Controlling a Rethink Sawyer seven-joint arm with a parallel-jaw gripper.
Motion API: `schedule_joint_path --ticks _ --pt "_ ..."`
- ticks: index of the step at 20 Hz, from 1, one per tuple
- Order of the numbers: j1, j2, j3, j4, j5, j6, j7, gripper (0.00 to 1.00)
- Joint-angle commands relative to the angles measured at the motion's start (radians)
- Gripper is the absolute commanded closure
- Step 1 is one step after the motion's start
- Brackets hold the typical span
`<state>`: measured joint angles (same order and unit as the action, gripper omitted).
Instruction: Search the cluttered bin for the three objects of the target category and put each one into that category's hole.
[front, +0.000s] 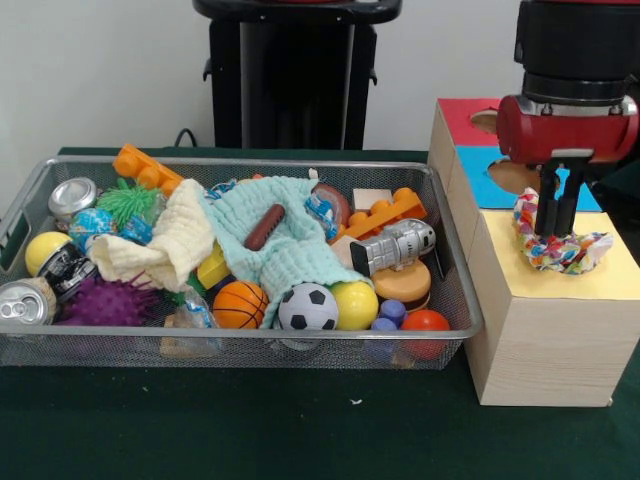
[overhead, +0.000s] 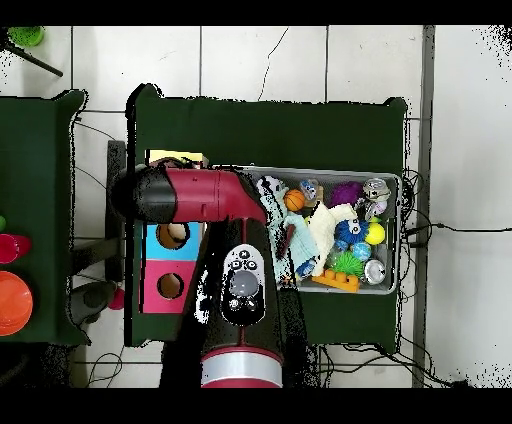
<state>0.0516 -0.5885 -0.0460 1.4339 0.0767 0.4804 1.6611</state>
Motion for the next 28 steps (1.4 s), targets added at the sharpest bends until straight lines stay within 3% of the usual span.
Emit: schedule_joint_path --ticks 1,10,15,21,24,28 --pt "-0.015 0.077 0.076 0.066 0.004 -0.055 0.156 1.00" --pt "0.032 0.231 0.017 -0.016 -0.040 -0.155 0.159 1.00" --pt "0.065 0.332 -0.035 -0.068 -0.061 -0.277 0.167 1.00" --pt "0.074 0.385 -0.047 -0.091 -0.067 -0.367 0.167 1.00" --pt "0.090 0.395 -0.069 -0.104 -0.061 -0.343 0.168 1.00" --pt "0.092 0.388 -0.064 -0.119 -0.042 -0.166 0.127 1.00"
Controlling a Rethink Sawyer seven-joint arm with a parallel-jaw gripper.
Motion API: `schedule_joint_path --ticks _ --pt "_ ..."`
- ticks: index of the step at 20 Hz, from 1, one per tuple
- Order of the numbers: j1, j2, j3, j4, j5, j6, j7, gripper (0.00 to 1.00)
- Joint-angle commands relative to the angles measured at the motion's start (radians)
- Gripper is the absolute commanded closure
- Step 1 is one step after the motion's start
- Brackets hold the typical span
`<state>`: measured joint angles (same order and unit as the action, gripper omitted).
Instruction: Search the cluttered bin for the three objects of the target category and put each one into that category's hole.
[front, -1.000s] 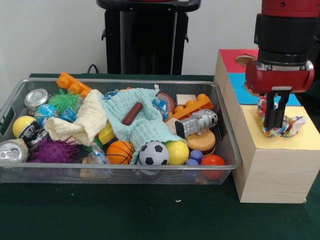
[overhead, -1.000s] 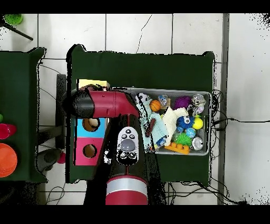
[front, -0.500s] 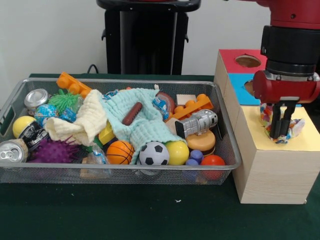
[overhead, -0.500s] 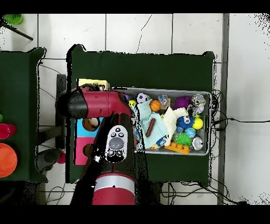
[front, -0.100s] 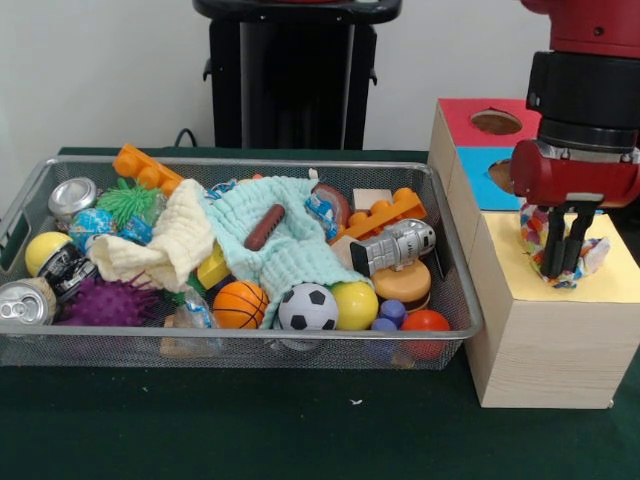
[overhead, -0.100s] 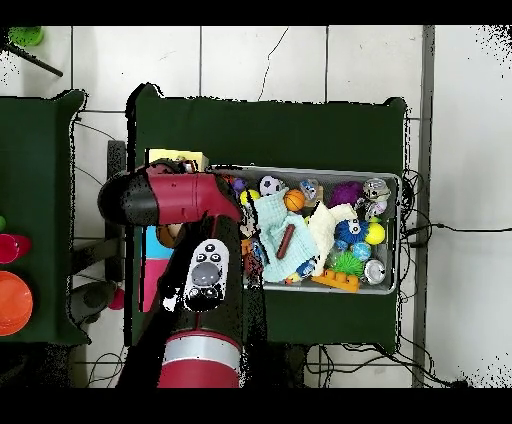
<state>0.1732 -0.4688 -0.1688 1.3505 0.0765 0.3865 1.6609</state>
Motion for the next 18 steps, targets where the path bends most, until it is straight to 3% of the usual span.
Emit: schedule_joint_path --ticks 1,8,18 --pt "-0.033 0.267 0.064 -0.038 -0.038 -0.035 0.115 1.00" --pt "-0.045 0.260 0.074 -0.055 -0.047 0.083 0.074 1.00" --pt "-0.068 0.238 0.108 -0.022 -0.044 0.116 0.065 1.00"
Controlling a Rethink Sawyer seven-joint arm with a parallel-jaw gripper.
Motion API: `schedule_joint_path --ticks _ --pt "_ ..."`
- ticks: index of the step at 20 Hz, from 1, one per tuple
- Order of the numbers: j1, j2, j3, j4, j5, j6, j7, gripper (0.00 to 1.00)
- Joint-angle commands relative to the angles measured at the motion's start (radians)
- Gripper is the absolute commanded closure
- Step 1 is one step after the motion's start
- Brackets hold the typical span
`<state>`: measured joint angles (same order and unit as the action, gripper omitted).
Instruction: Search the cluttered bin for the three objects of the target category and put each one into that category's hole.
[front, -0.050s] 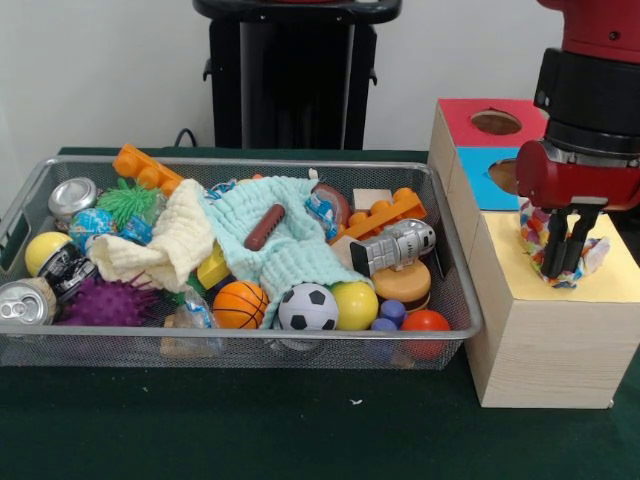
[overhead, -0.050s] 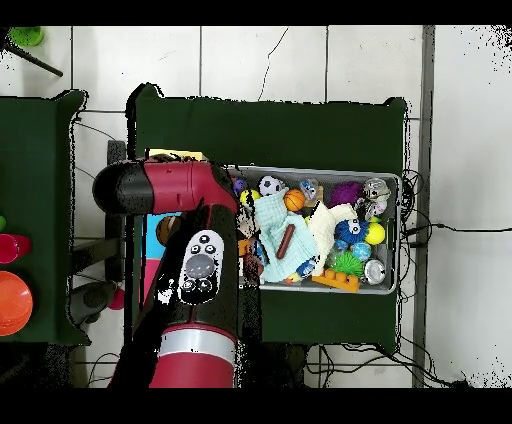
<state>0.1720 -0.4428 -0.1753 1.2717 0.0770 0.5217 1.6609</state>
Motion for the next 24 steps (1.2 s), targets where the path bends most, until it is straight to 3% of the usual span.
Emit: schedule_joint_path --ticks 1,10,18,24 --pt "-0.071 0.206 0.122 0.066 -0.043 -0.015 0.061 1.00" --pt "-0.090 0.196 0.155 0.093 -0.061 -0.030 0.033 1.00" --pt "-0.100 0.132 0.178 0.165 -0.067 -0.037 0.037 1.00" --pt "-0.086 0.037 0.167 0.223 -0.055 -0.031 0.075 1.00"
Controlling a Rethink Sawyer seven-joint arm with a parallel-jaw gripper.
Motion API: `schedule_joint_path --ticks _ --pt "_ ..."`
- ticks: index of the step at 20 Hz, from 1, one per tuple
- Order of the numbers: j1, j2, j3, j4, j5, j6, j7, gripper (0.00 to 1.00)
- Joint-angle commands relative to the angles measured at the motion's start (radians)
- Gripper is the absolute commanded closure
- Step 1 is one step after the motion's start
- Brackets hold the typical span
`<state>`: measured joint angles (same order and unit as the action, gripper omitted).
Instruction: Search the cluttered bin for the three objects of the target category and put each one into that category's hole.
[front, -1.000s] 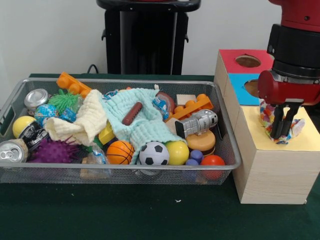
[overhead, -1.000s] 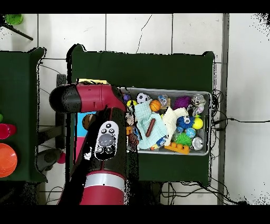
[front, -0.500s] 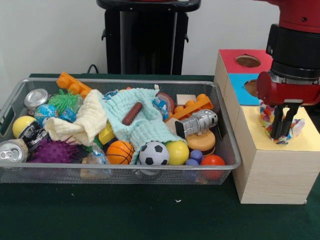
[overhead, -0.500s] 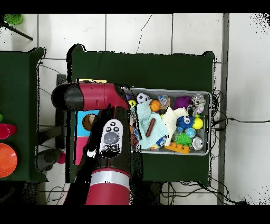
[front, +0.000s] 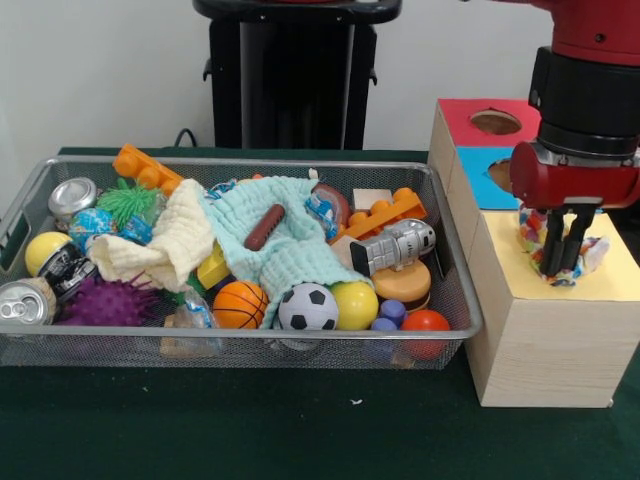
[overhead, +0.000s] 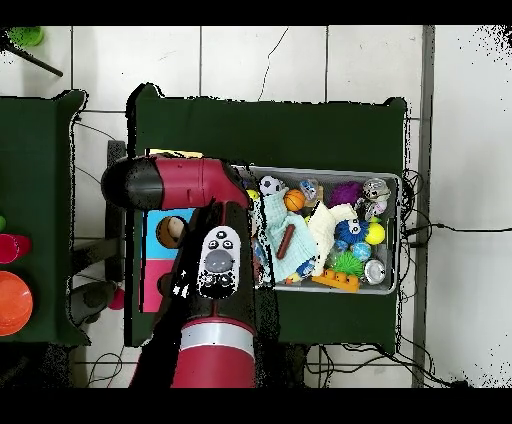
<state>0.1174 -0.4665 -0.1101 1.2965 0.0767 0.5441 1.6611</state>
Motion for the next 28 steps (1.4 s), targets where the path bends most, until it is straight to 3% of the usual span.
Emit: schedule_joint_path --ticks 1,11,20,28 --pt "-0.033 0.045 0.104 0.208 -0.050 -0.051 0.077 1.00" --pt "-0.005 -0.071 0.096 0.245 -0.002 0.019 0.112 1.00" --pt "-0.030 -0.015 0.173 0.232 0.049 -0.020 0.136 1.00" --pt "-0.024 0.031 0.191 0.205 0.073 -0.061 0.178 1.00"
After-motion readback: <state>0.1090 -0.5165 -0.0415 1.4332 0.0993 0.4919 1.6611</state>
